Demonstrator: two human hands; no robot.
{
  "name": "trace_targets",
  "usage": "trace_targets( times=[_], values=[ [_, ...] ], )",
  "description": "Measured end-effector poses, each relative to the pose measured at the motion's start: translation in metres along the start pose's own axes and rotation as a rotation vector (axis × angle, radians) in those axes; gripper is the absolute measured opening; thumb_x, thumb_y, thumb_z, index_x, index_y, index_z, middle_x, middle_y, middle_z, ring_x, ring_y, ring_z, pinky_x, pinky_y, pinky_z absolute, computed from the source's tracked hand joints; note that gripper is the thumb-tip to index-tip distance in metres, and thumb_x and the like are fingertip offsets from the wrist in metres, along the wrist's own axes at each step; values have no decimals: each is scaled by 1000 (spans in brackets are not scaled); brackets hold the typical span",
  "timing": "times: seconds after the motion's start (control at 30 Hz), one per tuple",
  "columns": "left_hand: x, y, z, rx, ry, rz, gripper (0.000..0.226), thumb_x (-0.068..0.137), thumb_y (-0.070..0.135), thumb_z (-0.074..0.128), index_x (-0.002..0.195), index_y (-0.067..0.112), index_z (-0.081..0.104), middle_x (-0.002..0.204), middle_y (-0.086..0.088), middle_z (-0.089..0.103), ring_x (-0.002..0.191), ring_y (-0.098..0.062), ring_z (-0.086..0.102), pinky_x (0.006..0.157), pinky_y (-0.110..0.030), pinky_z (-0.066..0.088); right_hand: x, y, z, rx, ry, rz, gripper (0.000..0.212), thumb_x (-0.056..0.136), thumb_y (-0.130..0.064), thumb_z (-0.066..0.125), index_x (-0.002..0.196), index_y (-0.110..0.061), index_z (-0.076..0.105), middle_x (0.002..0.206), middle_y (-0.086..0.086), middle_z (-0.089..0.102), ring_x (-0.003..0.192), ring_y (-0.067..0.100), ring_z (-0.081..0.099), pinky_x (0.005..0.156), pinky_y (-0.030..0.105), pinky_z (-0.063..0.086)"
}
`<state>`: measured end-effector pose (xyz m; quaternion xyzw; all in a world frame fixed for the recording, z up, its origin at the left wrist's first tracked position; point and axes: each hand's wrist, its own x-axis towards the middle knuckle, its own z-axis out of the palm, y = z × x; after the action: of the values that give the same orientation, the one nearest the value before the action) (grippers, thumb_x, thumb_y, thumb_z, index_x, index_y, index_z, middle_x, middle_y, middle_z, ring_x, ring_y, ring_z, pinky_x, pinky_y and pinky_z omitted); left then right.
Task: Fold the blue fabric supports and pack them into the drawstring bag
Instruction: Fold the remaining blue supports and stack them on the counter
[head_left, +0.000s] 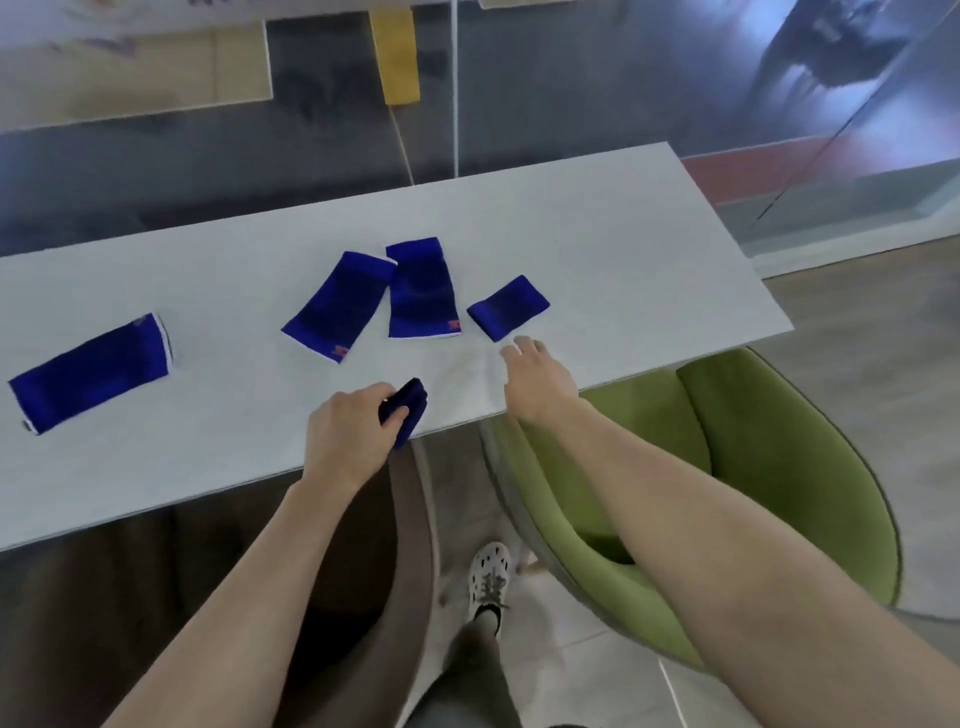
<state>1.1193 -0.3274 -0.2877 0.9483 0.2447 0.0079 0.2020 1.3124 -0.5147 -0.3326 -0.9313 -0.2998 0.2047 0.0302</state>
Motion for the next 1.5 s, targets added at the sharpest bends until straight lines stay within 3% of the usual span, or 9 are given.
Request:
trace_targets(
  times=[0.23, 0.4, 0.5, 0.6, 0.73, 0.83, 0.97, 1.27, 1.5],
  values=[
    [40, 0, 17, 31, -42, -66, 15, 104, 38, 68, 102, 24, 70, 80, 5, 71, 71, -24, 65, 67, -38, 54, 115, 2, 2, 3, -41, 72, 85, 98, -73, 46, 166, -23, 33, 175, 17, 20, 161, 39, 21, 124, 54, 36],
    [47, -9, 28, -55, -38, -131, 10, 105, 36, 68, 106, 26, 69, 84, 6, 71, 74, -21, 67, 69, -39, 57, 60, 16, 49, -53, -106, -134, 116, 80, -96, 44, 170, -25, 25, 181, 16, 6, 168, 38, 0, 134, 59, 13],
    [40, -14, 30, -186, -90, -256, 10, 107, 34, 67, 113, 26, 65, 95, 7, 73, 84, -15, 71, 74, -38, 62, 13, 35, 65, -197, -93, -303, 85, 94, -57, 68, 165, -20, 38, 177, 20, 23, 166, 41, 15, 132, 60, 22],
    [29, -15, 23, -427, -100, -438, 14, 108, 26, 68, 120, 23, 61, 114, 0, 72, 97, -15, 73, 73, -34, 67, 7, 45, 55, -158, 39, -320, 40, 97, -13, 62, 137, -17, 65, 145, 12, 65, 144, 35, 55, 121, 48, 39],
    [-1, -3, 2, -763, -79, -581, 27, 110, 15, 65, 135, 21, 56, 134, -3, 67, 114, -25, 75, 76, -31, 68, -15, 41, 5, 97, 113, -162, 17, 103, -16, 55, 110, -14, 70, 97, 9, 76, 88, 35, 71, 75, 39, 48],
    [-38, 15, -8, -852, -69, -572, 35, 111, 14, 63, 143, 24, 56, 133, 1, 70, 116, -21, 75, 84, -31, 66, -60, 25, -21, 374, 286, -73, 20, 102, -19, 59, 84, -14, 65, 72, 4, 65, 67, 28, 63, 61, 39, 49],
    [-90, 46, -13, -1086, -63, -542, 33, 112, 8, 59, 143, 18, 63, 127, -2, 78, 115, -22, 77, 81, -29, 67, -129, -30, -34, 594, 419, -72, 13, 101, -23, 68, 98, -15, 78, 89, -2, 64, 72, 19, 59, 67, 32, 42],
    [-197, 37, -41, -1454, 70, -583, 32, 115, 16, 54, 143, 16, 70, 135, -11, 77, 130, -29, 72, 109, -50, 58, -237, -140, 6, 743, 187, -394, 39, 108, -34, 60, 143, -20, 68, 128, -9, 62, 113, 9, 61, 98, 23, 52],
    [-248, -41, -80, -1218, 157, -536, 26, 111, 10, 61, 136, 12, 70, 122, -12, 82, 120, -34, 77, 102, -51, 64, -249, -191, 27, 735, 143, -578, 38, 103, -17, 59, 139, -25, 70, 135, -12, 63, 123, 10, 61, 106, 36, 56]
  ],
)
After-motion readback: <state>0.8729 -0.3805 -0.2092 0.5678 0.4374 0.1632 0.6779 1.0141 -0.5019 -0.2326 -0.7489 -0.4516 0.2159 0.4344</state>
